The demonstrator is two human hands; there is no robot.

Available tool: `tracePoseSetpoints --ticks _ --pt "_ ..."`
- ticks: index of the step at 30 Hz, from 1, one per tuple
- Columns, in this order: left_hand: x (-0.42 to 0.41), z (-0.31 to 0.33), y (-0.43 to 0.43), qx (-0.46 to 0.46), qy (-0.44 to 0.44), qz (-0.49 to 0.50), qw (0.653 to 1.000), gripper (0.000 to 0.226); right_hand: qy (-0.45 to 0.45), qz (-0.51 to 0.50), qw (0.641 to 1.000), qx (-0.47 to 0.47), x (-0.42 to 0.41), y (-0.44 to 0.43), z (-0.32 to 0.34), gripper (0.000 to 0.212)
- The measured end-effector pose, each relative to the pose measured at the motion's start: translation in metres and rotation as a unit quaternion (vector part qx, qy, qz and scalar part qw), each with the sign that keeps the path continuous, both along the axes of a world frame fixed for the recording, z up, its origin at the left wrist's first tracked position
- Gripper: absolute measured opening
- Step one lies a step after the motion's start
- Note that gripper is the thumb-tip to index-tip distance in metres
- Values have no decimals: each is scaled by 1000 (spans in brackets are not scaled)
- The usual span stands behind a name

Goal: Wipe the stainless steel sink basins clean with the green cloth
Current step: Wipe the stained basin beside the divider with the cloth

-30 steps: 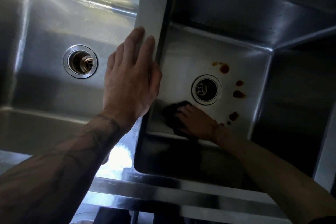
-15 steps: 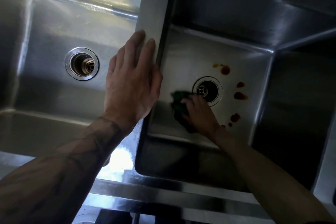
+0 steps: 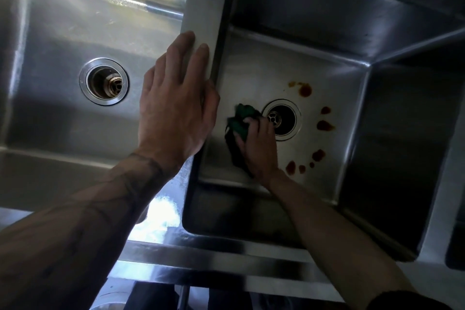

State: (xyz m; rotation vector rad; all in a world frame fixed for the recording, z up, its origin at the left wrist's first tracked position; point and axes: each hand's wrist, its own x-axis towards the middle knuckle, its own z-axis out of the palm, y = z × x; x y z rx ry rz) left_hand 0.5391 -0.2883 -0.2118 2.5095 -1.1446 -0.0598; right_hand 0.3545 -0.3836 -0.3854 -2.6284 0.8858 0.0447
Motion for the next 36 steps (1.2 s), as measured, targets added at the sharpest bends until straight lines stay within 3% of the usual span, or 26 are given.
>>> tracePoseSetpoints --ticks 2,5,6,8,10,12,14,16,17,19,22,24,28,30,33,34,36 --pt "0 0 0 -1 2 3 1000 49 6 36 999 19 -5 12 3 46" --pt "-1 1 -1 0 7 0 1000 49 37 304 951 46 -57 1 3 51" --pt "-1 1 -1 2 7 -2 1000 49 44 350 935 43 -71 -12 3 51" --pt "-1 1 0 2 8 -6 1000 49 46 304 951 31 -83 -31 3 49" --pt "0 1 1 -3 10 -8 1000 48 38 142 989 6 -74 -35 3 48" --pt "0 1 0 -8 11 -7 1000 48 41 28 999 -4 -65 -24 -1 47" --pt "0 1 0 -11 15 -12 1000 48 53 93 994 28 -67 -10 -4 48" --pt "0 2 0 -16 19 -14 1000 48 72 299 950 45 -78 -16 -1 52" --pt "0 2 0 -16 20 -13 1000 48 67 356 931 37 -81 -26 3 51" --pt "1 3 0 -15 23 -12 1000 48 52 306 950 23 -78 -46 10 47" --pt "1 1 0 -14 16 -15 1000 49 38 91 995 -15 -71 -44 8 44" --pt "1 1 0 -14 17 -16 1000 49 46 109 993 -2 -79 -26 3 48" --pt "1 2 1 -17 19 -16 1000 48 88 348 932 48 -104 -31 3 55" --pt "1 2 1 -15 21 -16 1000 48 65 292 954 21 -102 -51 5 52" --pt "1 1 1 -17 18 -14 1000 47 52 43 997 -27 -90 -62 7 49" --pt "0 1 1 -17 17 -13 1000 47 52 14 998 -30 -90 -57 7 50" --pt "1 2 1 -18 19 -14 1000 47 45 103 993 -18 -101 -42 4 51"
